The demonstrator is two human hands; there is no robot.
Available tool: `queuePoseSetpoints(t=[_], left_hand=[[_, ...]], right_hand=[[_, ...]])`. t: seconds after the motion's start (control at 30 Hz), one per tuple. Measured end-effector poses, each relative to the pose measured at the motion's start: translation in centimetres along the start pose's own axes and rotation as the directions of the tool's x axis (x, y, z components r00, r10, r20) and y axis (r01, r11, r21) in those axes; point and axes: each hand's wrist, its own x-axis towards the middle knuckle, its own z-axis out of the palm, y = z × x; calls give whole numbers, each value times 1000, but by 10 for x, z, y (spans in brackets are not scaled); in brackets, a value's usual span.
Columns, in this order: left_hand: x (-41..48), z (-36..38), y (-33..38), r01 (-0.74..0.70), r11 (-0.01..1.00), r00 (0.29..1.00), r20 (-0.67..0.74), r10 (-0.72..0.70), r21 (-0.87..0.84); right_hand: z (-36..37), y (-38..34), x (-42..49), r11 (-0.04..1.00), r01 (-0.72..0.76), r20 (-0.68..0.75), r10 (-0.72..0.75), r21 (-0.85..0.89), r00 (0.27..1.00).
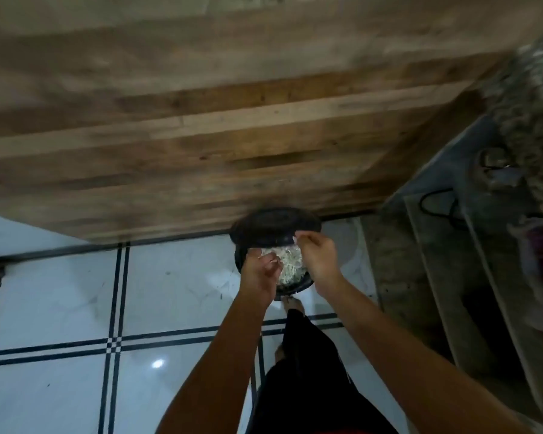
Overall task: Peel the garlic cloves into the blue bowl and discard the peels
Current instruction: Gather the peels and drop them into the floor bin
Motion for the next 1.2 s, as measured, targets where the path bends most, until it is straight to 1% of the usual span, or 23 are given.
queuePoseSetpoints(t=[0.07, 0.13, 0.17, 0.2, 0.23, 0.27, 0.3, 0.33, 0.37, 0.4, 0.43, 0.5, 0.53, 0.57, 0.67, 0.73, 0.77, 0.83, 0.9, 0.97, 1.07, 1.13, 1.2], left_hand=[[28, -5, -2, 62, 994, 998, -1, -63, -95], [57, -1, -8, 144, 985, 989, -25, -147, -100], [67, 4, -9, 115, 991, 990, -74, -120, -71], [82, 7, -12, 51, 999, 990, -133, -51, -5], [91, 10, -14, 24, 1000, 992, -126, -24, -1], [96, 8, -10, 44, 994, 995, -93, -35, 100], [98, 9, -6, 106, 992, 994, -38, -103, 70], [101, 7, -3, 191, 981, 981, 41, -190, -24], [107, 4, 3, 189, 982, 979, 82, -188, -5], [108, 1, 12, 172, 984, 982, 75, -175, 43], [110, 2, 16, 169, 983, 982, 68, -174, 71], [109, 8, 26, 205, 970, 973, 80, -216, 131], [107, 12, 29, 206, 966, 972, 81, -220, 159], [102, 17, 30, 205, 965, 970, 100, -223, 165], [79, 24, 33, 159, 961, 979, 89, -183, 228], [60, 23, 32, 106, 954, 988, 79, -133, 279], [49, 24, 31, 74, 951, 993, 70, -99, 301], [23, 35, 25, -17, 938, 997, 81, -12, 347], [-8, 56, 15, -118, 920, 989, 131, 74, 373], [-41, 81, -2, -203, 883, 970, 210, 122, 423], [-94, 127, -39, -299, 808, 922, 373, 106, 507], [-131, 154, -76, -354, 752, 875, 482, 55, 557], [-173, 175, -119, -415, 696, 806, 591, -18, 586]], right_hand=[[19, 17, 12, 996, 54, 86, -48, -70, 995], [39, 39, 24, 995, 61, 197, -45, -77, 979], [49, 51, 31, 996, 48, 266, -26, -77, 964], [57, 61, 41, 997, 15, 324, 12, -81, 946], [63, 70, 54, 995, -19, 356, 53, -97, 933], [66, 78, 70, 984, -3, 365, 69, -178, 929], [66, 83, 88, 953, 36, 360, 78, -300, 930], [65, 87, 104, 906, 55, 344, 102, -419, 934], [64, 87, 116, 845, 75, 305, 107, -529, 946], [63, 85, 121, 802, 103, 276, 79, -588, 958], [63, 82, 117, 805, 146, 289, 33, -576, 957], [66, 73, 99, 906, 220, 409, -58, -361, 911], [67, 69, 88, 943, 210, 454, -72, -260, 888], [63, 66, 82, 954, 195, 463, -72, -226, 884], [44, 55, 84, 945, 137, 364, -20, -298, 931], [28, 42, 74, 940, 164, 306, -68, -298, 950], [19, 34, 67, 958, 163, 271, -96, -235, 958], [-1, 16, 44, 996, 87, 132, -87, 6, 987], [-34, -4, 15, 948, 35, -8, -35, 316, 999], [-75, -22, -17, 859, 38, -83, 5, 510, 997], [-146, -36, -66, 724, 145, -200, -11, 674, 980], [-196, -35, -102, 644, 240, -311, -3, 726, 950], [-244, -29, -143, 557, 358, -429, -2, 750, 903]])
